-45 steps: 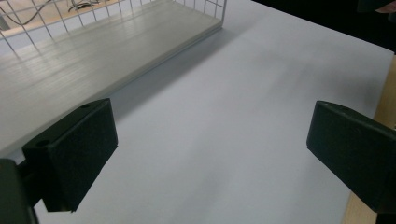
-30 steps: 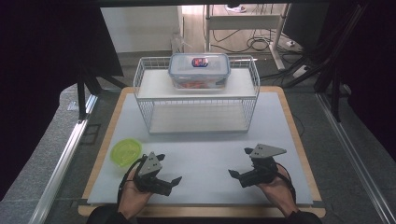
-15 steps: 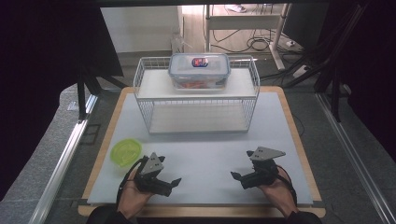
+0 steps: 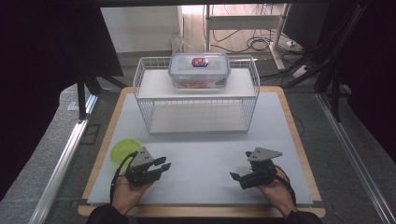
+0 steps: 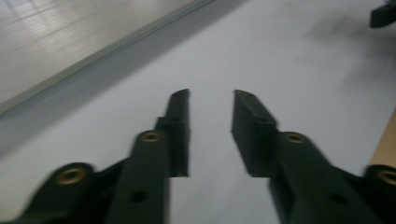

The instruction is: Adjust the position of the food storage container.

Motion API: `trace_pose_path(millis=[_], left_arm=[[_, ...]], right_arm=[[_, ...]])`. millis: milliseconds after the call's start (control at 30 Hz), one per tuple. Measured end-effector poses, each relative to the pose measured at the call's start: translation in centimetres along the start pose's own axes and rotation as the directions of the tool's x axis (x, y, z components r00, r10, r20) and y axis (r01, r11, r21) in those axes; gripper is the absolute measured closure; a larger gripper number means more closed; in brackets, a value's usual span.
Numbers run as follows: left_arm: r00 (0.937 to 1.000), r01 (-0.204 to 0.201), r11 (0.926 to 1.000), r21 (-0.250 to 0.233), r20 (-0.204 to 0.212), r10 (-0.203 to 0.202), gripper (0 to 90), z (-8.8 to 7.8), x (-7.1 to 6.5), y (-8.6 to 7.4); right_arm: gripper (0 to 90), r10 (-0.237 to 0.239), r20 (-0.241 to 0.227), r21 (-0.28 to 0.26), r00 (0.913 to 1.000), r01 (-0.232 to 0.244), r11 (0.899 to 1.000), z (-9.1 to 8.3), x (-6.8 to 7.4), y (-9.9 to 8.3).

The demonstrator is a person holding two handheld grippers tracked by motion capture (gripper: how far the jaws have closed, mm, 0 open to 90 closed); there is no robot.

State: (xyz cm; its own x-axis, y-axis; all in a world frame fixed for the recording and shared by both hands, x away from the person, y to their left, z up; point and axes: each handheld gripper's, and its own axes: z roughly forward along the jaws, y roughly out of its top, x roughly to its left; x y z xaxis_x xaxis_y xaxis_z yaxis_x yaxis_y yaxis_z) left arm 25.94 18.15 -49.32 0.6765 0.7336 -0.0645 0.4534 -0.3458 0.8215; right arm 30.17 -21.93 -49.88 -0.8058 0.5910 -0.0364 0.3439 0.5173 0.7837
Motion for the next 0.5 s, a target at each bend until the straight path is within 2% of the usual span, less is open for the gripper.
trace_pose_path(millis=[100, 300, 367, 500], left_arm=[[0.9993, 0.028, 0.9996, -0.007, -0.025, -0.028, 89.8, -0.8, 1.2, -0.3], [0.9924, 0.067, 0.9973, -0.029, -0.102, -0.07, 90.0, -2.5, 3.5, -0.9], [0.9867, 0.085, 0.9958, -0.035, -0.136, -0.089, 90.0, -3.2, 4.5, -1.2], [0.9692, 0.128, 0.9902, -0.055, -0.205, -0.137, 90.0, -4.7, 6.8, -1.9]], right_arm=[[2.3, -0.002, -0.005, 0.006, 1.0, 0.002, 1.0, 0.1, 0.0, -0.1], [2.7, 0.003, -0.006, 0.009, 1.0, -0.003, 1.0, 0.2, -0.1, -0.1], [2.8, 0.002, -0.006, 0.008, 1.0, -0.002, 1.0, 0.2, -0.1, -0.2], [2.9, 0.0, -0.006, 0.014, 1.0, 0.0, 1.0, 0.3, -0.1, -0.2]])
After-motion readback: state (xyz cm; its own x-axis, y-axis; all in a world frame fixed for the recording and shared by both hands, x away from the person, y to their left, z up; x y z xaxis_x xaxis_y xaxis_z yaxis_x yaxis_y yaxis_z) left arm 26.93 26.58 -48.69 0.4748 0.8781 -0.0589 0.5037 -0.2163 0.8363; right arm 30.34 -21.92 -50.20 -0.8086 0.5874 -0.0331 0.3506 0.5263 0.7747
